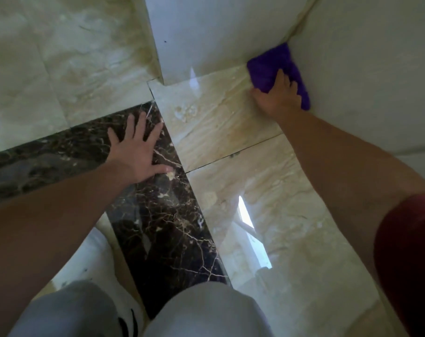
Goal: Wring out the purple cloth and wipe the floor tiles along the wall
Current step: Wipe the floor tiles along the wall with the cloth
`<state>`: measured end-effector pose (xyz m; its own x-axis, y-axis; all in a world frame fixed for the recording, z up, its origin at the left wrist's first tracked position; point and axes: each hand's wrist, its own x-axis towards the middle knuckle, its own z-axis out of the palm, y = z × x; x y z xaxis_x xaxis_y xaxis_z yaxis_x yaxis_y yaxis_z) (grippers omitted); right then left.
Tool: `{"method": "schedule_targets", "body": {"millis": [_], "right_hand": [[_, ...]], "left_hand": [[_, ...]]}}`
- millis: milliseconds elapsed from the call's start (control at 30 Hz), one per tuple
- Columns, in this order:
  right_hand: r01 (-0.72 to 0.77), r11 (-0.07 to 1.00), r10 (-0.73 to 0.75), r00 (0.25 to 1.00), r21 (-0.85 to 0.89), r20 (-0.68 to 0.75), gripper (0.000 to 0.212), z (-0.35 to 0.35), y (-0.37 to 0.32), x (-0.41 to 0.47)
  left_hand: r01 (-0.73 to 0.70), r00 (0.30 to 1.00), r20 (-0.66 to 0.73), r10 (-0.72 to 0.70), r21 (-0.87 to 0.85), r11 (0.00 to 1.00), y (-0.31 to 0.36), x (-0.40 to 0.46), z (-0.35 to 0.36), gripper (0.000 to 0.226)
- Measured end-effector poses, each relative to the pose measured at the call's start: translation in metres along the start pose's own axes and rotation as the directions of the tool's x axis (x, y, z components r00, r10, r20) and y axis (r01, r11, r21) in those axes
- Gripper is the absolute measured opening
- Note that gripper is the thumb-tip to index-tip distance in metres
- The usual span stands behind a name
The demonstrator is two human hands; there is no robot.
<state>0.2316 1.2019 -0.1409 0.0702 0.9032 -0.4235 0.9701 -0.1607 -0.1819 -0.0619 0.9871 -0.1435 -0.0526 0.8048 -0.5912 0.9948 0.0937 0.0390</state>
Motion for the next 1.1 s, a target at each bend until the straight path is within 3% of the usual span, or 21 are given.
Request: {"method": "schedule_targets", "body": {"millis": [167,400,567,700,833,933,1000,1100], "right_hand": [[0.015,0.999,-0.016,1.0,0.029,0.014,0.102,-0.012,-0.009,0.018],[-0.095,0.988,0.099,0.995,0.118,-0.031,0.093,-0.012,-0.044,0.021],[0.158,0.987,-0.157,0.986,-0.015,0.053,0.089,0.023,-0.081,-0.028],[0.4,0.915,-0.39,0.908,-0.04,0.154,0.093,0.067,-0.135,-0.09],[0.468,0.868,-0.435,0.878,-0.168,0.199,0.077,0.04,-0.117,-0.071],[0.364,0.891,-0.35,0.932,-0.271,0.1,0.07,0.013,-0.083,-0.047],[0.332,0.899,-0.32,0.943,-0.287,0.089,0.069,0.014,-0.08,-0.041],[0.452,0.844,-0.446,0.891,-0.289,0.089,0.068,0.036,-0.114,-0.06]], "left_hand": [[-0.01,1.0,-0.007,0.01,-0.087,0.996,-0.002,0.003,0.004,0.121],[-0.039,0.999,-0.034,0.035,-0.133,0.99,-0.003,0.007,0.011,0.117],[-0.055,0.998,-0.002,0.055,-0.187,0.981,-0.004,0.01,0.008,0.109],[-0.018,0.993,-0.113,-0.017,-0.298,0.954,-0.02,-0.004,0.006,0.1],[0.152,0.965,-0.176,-0.195,-0.23,0.961,-0.086,-0.028,0.018,0.111],[0.238,0.947,-0.171,-0.272,-0.198,0.951,-0.144,-0.034,0.022,0.118],[0.239,0.951,-0.15,-0.272,-0.206,0.949,-0.168,-0.026,0.017,0.122],[0.175,0.975,-0.112,-0.194,-0.161,0.971,-0.187,0.0,-0.004,0.131]]}}
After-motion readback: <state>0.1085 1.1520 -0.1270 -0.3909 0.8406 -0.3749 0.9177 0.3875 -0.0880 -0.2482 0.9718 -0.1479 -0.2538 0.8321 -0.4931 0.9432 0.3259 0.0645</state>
